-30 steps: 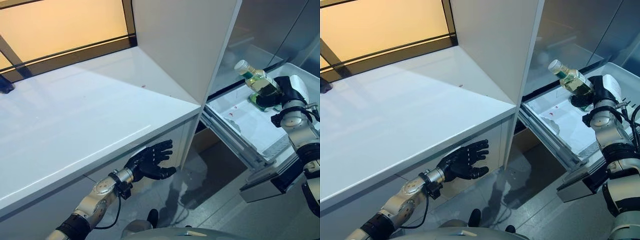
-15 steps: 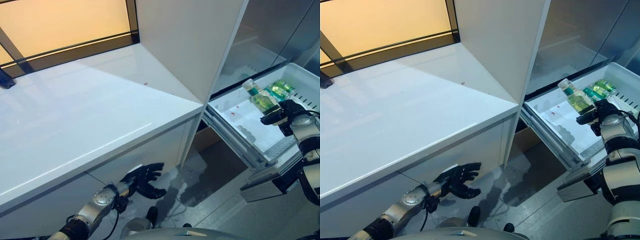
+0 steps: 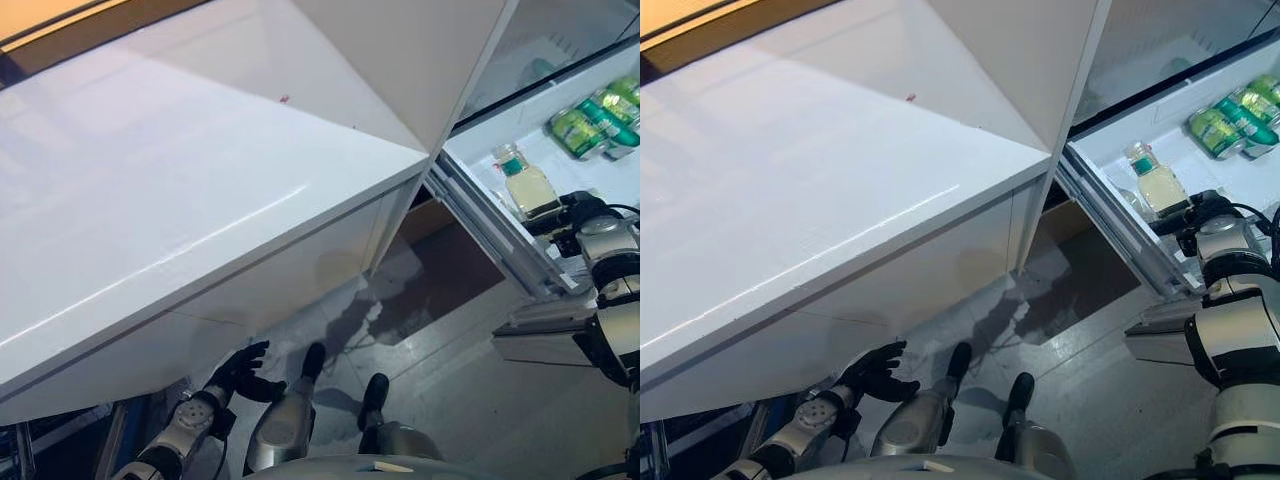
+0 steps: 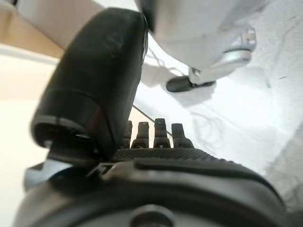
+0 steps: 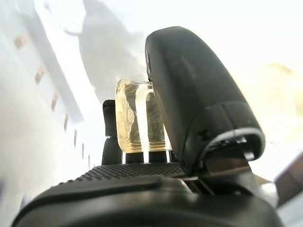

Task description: Put drinks into fridge and close the fridge

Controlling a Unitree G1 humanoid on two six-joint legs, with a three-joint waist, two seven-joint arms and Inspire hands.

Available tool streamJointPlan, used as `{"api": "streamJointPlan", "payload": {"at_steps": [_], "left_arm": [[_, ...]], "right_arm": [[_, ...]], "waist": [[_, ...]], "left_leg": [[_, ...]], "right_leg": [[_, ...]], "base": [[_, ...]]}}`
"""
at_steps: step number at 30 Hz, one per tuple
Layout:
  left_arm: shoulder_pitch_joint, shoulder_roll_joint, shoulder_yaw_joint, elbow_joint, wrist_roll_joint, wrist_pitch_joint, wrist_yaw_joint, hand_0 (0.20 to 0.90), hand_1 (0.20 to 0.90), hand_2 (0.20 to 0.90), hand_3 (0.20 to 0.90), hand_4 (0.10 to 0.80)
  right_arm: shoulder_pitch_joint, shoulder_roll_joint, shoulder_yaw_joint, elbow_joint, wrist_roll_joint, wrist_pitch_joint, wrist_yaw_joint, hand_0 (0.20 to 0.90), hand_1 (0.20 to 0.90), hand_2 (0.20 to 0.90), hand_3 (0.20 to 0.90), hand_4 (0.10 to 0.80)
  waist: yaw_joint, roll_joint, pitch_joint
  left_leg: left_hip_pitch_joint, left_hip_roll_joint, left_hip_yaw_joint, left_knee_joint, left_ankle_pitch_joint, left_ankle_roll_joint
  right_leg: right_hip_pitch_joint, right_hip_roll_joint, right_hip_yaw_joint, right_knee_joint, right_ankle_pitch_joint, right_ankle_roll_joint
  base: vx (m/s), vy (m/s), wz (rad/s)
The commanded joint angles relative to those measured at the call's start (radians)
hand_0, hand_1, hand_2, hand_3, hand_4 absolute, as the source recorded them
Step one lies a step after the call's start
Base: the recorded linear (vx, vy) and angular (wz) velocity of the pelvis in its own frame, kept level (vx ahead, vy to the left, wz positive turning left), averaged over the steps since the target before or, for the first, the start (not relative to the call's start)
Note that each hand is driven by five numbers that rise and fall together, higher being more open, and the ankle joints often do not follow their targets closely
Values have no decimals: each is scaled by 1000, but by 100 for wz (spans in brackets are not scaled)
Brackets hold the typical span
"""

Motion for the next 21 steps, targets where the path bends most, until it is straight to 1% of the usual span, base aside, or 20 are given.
{"api": "streamJointPlan", "payload": {"at_steps": [1, 4, 8, 10, 11, 12, 14, 18, 21], "left_arm": [[13, 15, 7, 4, 19, -57, 22, 900, 900, 900, 900, 800], [12, 16, 18, -13, 10, -69, 29, 900, 900, 900, 900, 800], [-3, 26, 21, -29, 3, -68, 29, 900, 900, 900, 900, 800], [-9, 30, 21, -34, 4, -64, 29, 900, 900, 900, 900, 800], [-11, 32, 23, -37, 5, -62, 28, 900, 900, 900, 900, 800], [-12, 35, 22, -44, 7, -58, 29, 900, 900, 900, 900, 800], [-15, 38, 21, -48, 8, -52, 29, 900, 900, 900, 900, 800], [-17, 38, 17, -44, 20, -53, 26, 900, 900, 900, 900, 800], [-13, 39, 20, -54, 36, -39, 24, 900, 900, 900, 900, 800]], "right_arm": [[-207, -106, 93, -98, 18, -72, -68, 300, 300, 300, 200, 100], [-191, -105, 91, -118, -5, -77, -53, 300, 300, 300, 200, 100], [-190, -105, 125, -129, -97, -77, 8, 300, 300, 300, 200, 100], [-200, -111, 163, -126, -205, -102, 34, 300, 300, 300, 200, 100], [-210, -119, 199, -132, -288, -115, 51, 761, 761, 761, 738, 638], [-221, -125, 232, -145, -320, -112, 62, 900, 900, 900, 900, 800], [-242, -130, 273, -169, -313, -114, 67, 900, 900, 900, 900, 800], [-259, -126, 291, -214, -324, -105, 70, 900, 900, 900, 900, 800], [-259, -136, 292, -267, -279, -110, 58, 900, 900, 900, 900, 800]], "waist": [[-10, -22, -23], [-18, -14, 0], [-28, -6, 20], [-31, -4, 25], [-33, -3, 27], [-34, -2, 28], [-36, -2, 28], [-44, -2, 29], [-50, -6, 24]], "left_leg": [[2, -22, 60, 50, -112, 32], [-18, -24, 65, 64, -115, 31], [-37, -25, 74, 77, -116, 30], [-44, -26, 77, 86, -116, 30], [-48, -26, 79, 91, -116, 29], [-52, -26, 80, 96, -117, 28], [-57, -27, 82, 102, -117, 27], [-61, -27, 87, 110, -119, 25], [-53, -26, 92, 109, -123, 23]], "right_leg": [[-71, -34, 100, 129, -36, 38], [-92, -32, 112, 139, -36, 34], [-111, -29, 119, 149, -39, 28], [-117, -28, 120, 154, -39, 25], [-120, -28, 119, 158, -41, 23], [-123, -28, 118, 163, -42, 22], [-127, -27, 119, 169, -45, 20], [-134, -26, 123, 180, -51, 17], [-129, -24, 124, 182, -56, 16]], "base": [[-37, -47, -7], [-35, -47, -19], [-25, -45, -18], [-14, -41, -16], [-10, -47, -5], [-9, -36, -4], [-4, -17, -2], [-11, -15, -14], [2, -4, -6]]}}
